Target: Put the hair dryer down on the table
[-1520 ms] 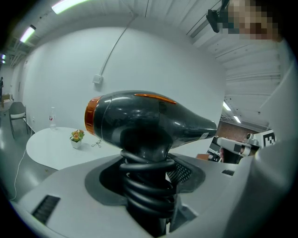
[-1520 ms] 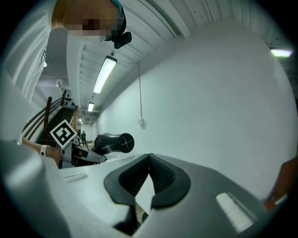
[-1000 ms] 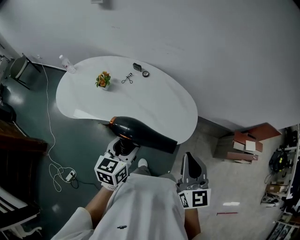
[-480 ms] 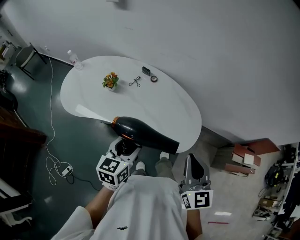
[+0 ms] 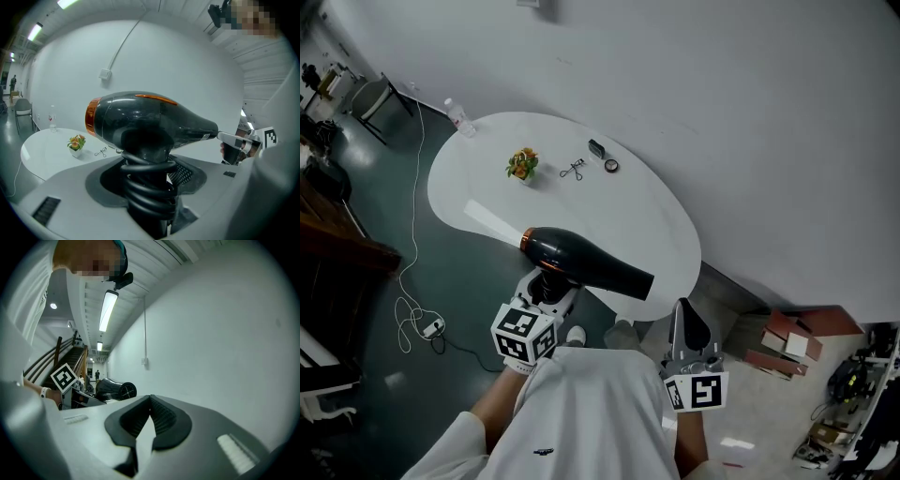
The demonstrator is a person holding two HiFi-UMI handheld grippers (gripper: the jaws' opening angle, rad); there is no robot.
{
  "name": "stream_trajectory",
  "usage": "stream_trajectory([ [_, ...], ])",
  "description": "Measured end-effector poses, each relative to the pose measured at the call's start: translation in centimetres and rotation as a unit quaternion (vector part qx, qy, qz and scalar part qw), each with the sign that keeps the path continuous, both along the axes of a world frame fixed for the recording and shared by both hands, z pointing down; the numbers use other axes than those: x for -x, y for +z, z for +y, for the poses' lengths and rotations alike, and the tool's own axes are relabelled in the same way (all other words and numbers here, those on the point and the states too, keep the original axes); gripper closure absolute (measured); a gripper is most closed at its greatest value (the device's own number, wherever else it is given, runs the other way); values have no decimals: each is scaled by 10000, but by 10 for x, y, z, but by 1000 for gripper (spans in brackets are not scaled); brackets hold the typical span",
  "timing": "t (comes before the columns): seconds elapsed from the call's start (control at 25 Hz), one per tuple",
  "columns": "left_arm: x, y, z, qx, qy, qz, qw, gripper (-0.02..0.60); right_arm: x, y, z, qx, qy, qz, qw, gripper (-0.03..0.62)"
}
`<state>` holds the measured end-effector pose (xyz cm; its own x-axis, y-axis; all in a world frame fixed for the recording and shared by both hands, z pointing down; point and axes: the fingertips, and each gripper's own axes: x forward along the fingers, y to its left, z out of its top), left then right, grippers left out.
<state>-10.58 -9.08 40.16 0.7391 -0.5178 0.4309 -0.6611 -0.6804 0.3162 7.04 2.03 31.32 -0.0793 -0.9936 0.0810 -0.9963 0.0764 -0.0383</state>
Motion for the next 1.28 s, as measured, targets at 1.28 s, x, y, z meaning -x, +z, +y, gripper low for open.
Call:
stream_trajectory([
  [1.28, -102, 95, -54, 657, -1153, -477, 9900, 319, -95, 51, -77, 305, -1390, -320, 9893, 583],
])
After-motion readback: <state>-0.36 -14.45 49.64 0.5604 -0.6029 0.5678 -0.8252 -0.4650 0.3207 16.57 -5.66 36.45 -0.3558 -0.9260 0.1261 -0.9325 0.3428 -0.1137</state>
